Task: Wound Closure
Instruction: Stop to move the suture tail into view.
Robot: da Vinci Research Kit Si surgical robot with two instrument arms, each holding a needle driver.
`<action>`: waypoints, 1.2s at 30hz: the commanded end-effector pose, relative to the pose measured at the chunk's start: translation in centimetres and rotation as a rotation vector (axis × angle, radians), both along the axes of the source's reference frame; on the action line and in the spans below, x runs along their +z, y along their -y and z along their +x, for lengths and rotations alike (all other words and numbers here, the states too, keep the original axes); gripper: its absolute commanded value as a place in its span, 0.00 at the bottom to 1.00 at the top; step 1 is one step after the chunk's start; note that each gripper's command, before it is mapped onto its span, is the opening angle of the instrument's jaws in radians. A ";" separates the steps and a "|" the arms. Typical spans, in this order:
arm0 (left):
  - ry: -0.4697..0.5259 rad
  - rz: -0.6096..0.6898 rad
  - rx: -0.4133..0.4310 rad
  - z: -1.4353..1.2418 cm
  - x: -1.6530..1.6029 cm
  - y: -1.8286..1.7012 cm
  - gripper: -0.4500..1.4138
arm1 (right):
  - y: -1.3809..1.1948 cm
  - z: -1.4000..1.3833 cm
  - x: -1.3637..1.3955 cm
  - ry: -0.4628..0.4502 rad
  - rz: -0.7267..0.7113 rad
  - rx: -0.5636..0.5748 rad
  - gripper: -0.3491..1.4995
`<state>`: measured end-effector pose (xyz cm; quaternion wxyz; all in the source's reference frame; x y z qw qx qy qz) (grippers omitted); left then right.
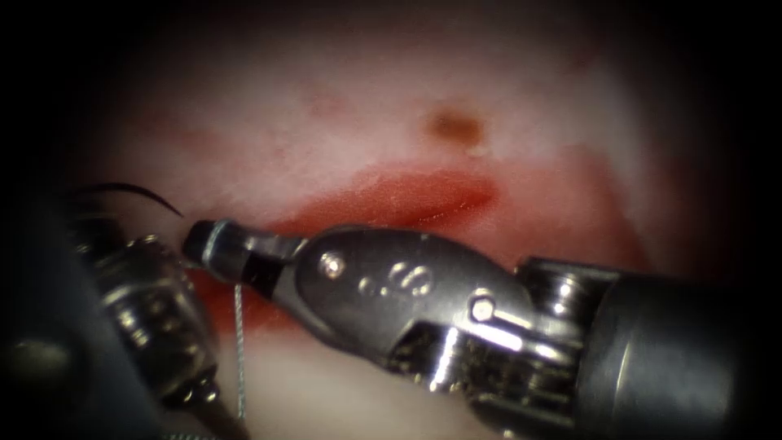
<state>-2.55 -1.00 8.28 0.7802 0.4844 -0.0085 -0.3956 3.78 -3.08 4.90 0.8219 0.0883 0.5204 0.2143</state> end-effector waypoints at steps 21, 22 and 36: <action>-0.008 0.006 -0.003 -0.08 0.02 -0.11 0.00 | -0.06 0.15 -0.05 0.001 0.004 -0.030 0.00; -0.012 0.009 -0.005 -0.08 0.02 -0.11 0.00 | -0.06 0.15 -0.05 0.001 0.003 -0.031 0.00; -0.024 0.001 -0.077 0.00 0.00 -0.24 0.00 | -0.10 -0.03 -0.13 0.023 -0.027 0.048 0.00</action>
